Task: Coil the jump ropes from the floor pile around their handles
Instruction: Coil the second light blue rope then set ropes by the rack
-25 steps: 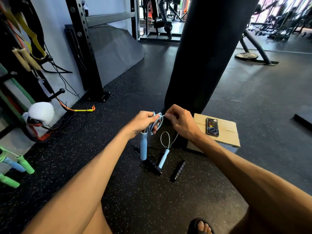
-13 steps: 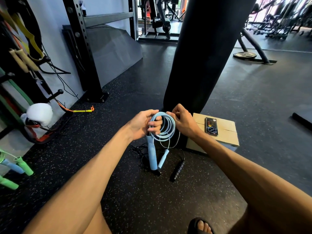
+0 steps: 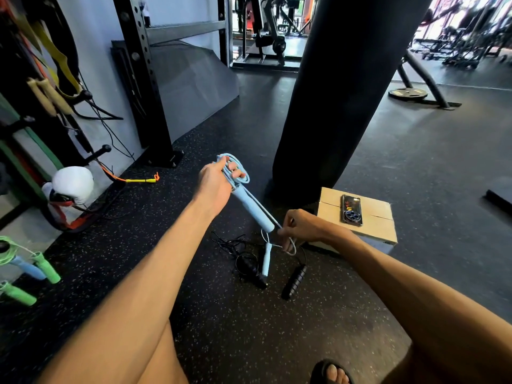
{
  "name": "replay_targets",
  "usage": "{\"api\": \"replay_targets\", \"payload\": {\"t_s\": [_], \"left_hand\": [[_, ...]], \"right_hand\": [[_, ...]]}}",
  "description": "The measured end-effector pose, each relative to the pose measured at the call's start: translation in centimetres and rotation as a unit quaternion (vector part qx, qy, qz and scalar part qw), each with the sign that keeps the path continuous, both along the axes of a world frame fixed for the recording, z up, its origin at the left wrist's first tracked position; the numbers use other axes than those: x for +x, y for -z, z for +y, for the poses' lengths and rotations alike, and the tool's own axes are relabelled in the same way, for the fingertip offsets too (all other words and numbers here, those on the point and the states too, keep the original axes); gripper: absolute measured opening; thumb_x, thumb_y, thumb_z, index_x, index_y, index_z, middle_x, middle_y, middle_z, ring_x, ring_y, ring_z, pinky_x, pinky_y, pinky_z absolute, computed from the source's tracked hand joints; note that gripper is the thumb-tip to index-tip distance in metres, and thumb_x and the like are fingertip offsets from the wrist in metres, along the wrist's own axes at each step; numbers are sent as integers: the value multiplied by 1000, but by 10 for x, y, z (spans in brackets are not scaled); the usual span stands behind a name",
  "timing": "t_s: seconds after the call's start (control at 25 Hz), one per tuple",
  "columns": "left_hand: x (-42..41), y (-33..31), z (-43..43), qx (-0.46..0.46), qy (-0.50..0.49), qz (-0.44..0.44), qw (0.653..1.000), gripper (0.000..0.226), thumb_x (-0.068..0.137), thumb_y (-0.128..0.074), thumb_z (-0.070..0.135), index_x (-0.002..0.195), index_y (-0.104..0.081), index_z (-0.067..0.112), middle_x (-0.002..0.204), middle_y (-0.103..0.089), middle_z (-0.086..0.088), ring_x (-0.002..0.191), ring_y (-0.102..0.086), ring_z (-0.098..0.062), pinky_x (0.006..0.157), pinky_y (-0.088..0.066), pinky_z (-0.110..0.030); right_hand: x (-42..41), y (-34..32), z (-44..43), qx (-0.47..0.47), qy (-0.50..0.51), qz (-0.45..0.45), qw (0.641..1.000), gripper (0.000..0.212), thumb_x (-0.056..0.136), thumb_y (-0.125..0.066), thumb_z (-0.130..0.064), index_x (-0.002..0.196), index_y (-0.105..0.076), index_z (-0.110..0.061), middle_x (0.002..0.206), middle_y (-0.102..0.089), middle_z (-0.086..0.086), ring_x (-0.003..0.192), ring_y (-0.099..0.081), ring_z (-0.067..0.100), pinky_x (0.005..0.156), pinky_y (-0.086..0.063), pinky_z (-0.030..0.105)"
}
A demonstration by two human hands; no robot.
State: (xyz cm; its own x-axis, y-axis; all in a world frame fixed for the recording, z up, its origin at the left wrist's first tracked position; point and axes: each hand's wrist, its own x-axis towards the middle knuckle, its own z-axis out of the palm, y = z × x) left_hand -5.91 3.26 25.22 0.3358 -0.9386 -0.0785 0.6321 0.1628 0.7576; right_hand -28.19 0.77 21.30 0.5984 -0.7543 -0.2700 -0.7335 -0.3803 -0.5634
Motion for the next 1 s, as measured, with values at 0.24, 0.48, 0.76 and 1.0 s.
{"api": "replay_targets", "payload": {"t_s": [0.24,0.48,0.76,1.0], "left_hand": [[-5,20,-6,70,-122,-456,879,10,101,-42,12,92,-38,8,62,-51,-1,40,-50,-1,61,-44,-22],[-18,28,3,76,-30,-607,791,10,96,-52,11,92,-49,2,70,-61,-6,50,-58,-10,47,-43,-12],[-33,28,7,91,197,-483,848,33,102,-45,24,79,-59,5,62,-52,-8,50,-47,-14,53,-39,-26],[-38,17,17,61,336,-298,892,47,102,-39,39,64,-45,12,42,-24,4,35,-24,-11,47,-38,-27]], "right_hand": [[11,-7,2,-56,-50,-105,992,15,97,-59,-22,87,-61,-11,69,-65,0,59,-62,10,55,-49,23],[16,-24,4,-139,-50,-167,975,22,99,-53,-23,86,-67,-12,74,-64,7,69,-60,25,63,-48,37],[10,-35,-5,-223,38,-223,948,24,98,-57,-25,84,-69,-9,78,-67,1,72,-61,13,65,-45,28],[5,-31,-12,-184,104,-266,940,27,93,-64,-34,86,-59,-8,68,-57,-1,60,-49,8,56,-40,25]]}}
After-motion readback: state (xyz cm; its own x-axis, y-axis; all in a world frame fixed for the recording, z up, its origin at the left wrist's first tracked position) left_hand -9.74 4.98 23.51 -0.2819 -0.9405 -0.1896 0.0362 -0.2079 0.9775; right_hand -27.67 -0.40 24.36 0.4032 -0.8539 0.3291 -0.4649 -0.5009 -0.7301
